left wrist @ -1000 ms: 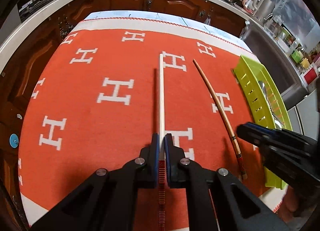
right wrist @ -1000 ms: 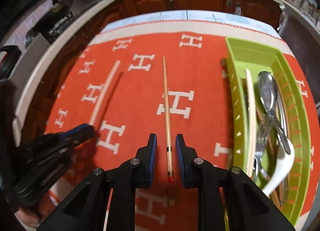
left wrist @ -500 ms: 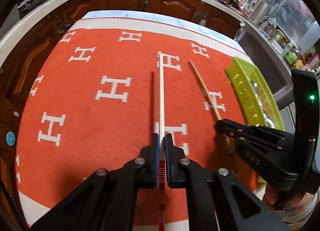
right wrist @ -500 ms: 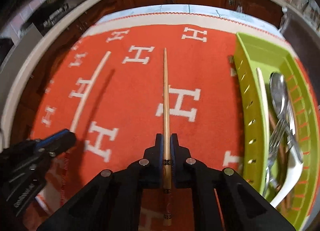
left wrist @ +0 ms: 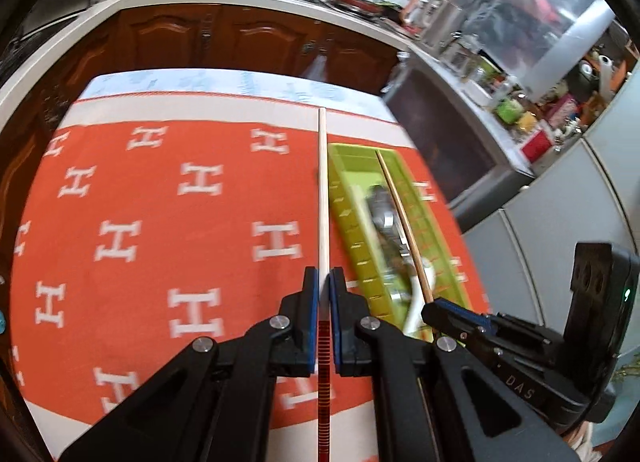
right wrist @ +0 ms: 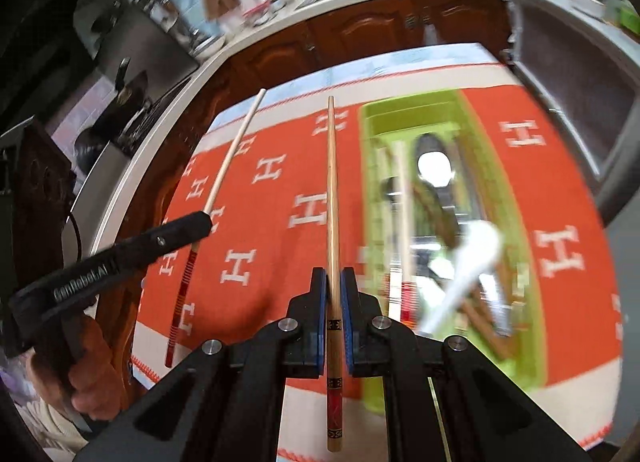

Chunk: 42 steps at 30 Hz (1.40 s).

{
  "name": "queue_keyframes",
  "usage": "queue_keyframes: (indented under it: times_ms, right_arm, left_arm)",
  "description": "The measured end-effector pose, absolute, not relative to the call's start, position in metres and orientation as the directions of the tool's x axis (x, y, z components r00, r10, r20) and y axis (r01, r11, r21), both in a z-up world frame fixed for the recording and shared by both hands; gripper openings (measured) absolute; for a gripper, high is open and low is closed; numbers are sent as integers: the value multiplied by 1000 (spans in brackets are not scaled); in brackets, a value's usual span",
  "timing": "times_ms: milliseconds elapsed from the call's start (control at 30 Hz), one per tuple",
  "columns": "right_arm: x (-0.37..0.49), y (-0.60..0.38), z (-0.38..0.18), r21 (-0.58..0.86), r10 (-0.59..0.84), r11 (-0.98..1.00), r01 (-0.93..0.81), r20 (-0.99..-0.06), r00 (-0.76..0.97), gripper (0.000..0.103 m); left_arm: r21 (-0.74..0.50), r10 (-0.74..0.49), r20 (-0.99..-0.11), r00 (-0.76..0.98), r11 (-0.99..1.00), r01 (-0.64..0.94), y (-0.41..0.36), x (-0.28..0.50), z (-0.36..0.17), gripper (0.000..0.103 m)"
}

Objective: Organize utensils

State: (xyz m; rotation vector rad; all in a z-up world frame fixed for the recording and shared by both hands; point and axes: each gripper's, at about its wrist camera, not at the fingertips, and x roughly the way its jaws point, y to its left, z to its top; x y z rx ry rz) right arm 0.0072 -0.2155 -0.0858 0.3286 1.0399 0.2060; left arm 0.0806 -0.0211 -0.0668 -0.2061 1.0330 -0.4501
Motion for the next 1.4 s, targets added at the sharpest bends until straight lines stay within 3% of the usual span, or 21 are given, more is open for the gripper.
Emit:
queue_keyframes:
  times_ms: [300, 667, 733, 800, 900, 1233, 1400]
  right_arm:
    - [-18, -305, -69, 380, 272, 921, 90, -789, 551, 6]
    - [26, -329, -110, 346, 246, 931, 115, -830, 500, 7]
    - [37, -330, -120, 342, 245, 932, 122, -840, 484, 8]
    - [47, -329, -129, 334, 244, 934, 125, -854, 460, 8]
    - [54, -327, -138, 295, 205, 946, 138, -868, 451, 11]
    - [42, -312, -137, 299, 218, 947, 114, -864, 454, 11]
    - [29, -299, -130, 286, 215, 954, 93, -866, 451, 11]
  left_arm:
    - [-391, -481, -810, 336, 870, 302, -96, 94, -70, 3]
    - [-399, -462, -844, 273, 881, 256, -141, 122, -107, 4]
    - [-382, -447, -850, 279, 888, 257, -143, 124, -111, 13]
    - [-373, -444, -848, 288, 888, 269, -145, 123, -111, 42]
    - [-337, -419, -842, 340, 900, 275, -142, 119, -104, 60]
    - [-286, -370, -856, 361, 921, 265, -118, 112, -96, 65]
    - [-235, -330, -853, 405, 935, 267, -104, 98, -86, 78]
